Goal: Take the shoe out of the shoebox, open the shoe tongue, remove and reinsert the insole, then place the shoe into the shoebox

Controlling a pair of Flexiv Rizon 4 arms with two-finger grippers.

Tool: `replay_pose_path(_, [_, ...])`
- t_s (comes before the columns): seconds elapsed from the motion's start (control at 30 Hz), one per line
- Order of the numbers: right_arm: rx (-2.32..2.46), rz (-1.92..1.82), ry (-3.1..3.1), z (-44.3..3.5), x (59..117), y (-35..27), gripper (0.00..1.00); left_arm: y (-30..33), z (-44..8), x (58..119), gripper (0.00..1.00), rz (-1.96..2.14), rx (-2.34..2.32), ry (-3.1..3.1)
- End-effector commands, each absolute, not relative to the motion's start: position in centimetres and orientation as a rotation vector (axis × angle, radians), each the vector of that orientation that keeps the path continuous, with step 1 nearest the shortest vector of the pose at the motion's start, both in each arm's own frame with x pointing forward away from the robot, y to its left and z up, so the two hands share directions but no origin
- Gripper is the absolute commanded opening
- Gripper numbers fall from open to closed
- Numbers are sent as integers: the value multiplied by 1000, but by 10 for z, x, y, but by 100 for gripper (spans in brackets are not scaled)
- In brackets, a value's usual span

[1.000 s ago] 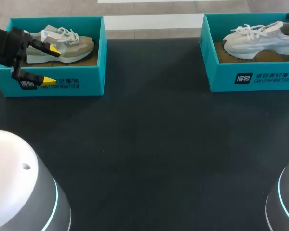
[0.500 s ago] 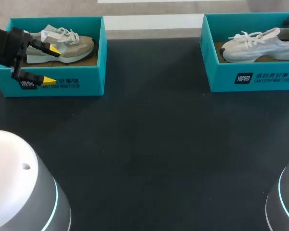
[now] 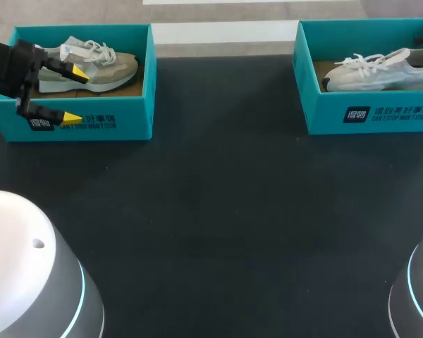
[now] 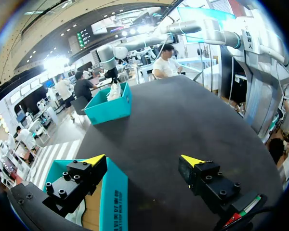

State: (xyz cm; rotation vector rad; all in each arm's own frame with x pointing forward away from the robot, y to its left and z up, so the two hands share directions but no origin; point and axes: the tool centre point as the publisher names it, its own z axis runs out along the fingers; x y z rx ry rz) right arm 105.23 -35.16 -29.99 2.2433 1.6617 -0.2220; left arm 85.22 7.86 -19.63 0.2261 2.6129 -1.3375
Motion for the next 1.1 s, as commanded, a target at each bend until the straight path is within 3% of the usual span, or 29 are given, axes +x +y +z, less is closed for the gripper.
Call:
replay_pose_path(0.03, [2246,-223,1663,-300,1050,-351,0,79,-196,852,100,-1333,227,2617])
replay_pose_path(1.1, [2294,-298,1666,-324,1019,-349,0,79,-196,852,100,-1333,227,2617])
